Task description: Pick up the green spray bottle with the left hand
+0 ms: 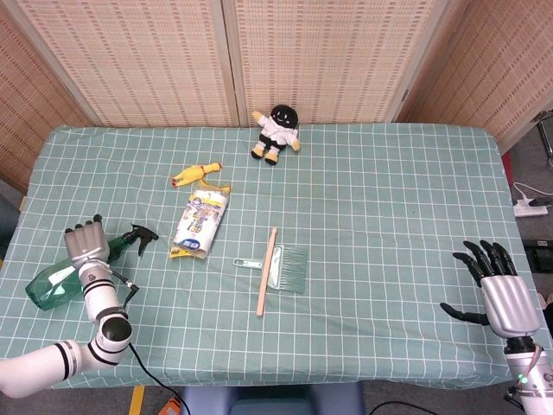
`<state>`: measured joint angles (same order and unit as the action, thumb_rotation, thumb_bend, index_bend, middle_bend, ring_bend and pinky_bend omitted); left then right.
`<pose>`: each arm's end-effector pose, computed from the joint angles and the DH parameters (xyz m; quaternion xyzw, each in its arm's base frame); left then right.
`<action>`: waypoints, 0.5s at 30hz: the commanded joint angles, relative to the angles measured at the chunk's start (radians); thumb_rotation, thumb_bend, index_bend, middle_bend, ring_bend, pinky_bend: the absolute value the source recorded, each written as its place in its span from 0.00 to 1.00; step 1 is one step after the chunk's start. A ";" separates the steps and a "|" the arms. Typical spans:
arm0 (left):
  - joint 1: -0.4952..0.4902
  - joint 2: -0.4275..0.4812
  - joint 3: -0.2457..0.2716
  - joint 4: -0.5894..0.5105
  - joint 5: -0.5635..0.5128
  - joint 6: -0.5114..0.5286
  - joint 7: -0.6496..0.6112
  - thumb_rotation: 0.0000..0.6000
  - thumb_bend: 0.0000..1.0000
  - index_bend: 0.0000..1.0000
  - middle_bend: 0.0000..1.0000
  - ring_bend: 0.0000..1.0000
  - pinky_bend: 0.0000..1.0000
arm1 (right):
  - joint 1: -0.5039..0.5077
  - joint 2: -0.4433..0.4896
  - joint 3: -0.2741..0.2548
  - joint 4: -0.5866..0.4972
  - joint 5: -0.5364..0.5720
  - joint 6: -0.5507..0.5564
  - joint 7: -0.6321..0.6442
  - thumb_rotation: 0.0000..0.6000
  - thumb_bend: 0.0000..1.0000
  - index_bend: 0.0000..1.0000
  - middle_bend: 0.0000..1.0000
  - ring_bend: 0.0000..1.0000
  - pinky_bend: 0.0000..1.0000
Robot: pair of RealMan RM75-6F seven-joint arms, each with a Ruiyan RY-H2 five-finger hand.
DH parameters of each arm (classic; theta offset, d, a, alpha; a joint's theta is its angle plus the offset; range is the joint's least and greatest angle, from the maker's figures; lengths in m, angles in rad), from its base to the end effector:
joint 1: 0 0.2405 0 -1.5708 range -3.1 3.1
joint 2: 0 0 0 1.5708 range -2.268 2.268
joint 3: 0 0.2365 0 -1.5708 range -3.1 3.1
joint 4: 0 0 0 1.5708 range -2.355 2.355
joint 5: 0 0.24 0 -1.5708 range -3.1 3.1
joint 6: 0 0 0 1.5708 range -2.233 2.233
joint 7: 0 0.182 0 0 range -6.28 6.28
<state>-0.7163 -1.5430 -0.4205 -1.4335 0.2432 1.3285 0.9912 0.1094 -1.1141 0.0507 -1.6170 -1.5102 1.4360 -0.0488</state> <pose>-0.2457 0.4048 0.0352 -0.5015 -0.4868 -0.1258 0.7041 -0.3006 -0.2274 0.1152 0.6205 -0.3770 0.3703 0.5795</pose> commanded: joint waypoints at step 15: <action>-0.034 -0.009 -0.006 0.081 -0.123 -0.073 0.038 1.00 0.29 0.14 0.25 0.20 0.18 | -0.002 -0.005 0.003 0.000 0.004 0.005 -0.010 1.00 0.00 0.23 0.09 0.03 0.04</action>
<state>-0.7446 -1.5455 -0.4272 -1.3722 0.1261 1.2685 1.0310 0.1080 -1.1189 0.0532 -1.6170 -1.5062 1.4403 -0.0583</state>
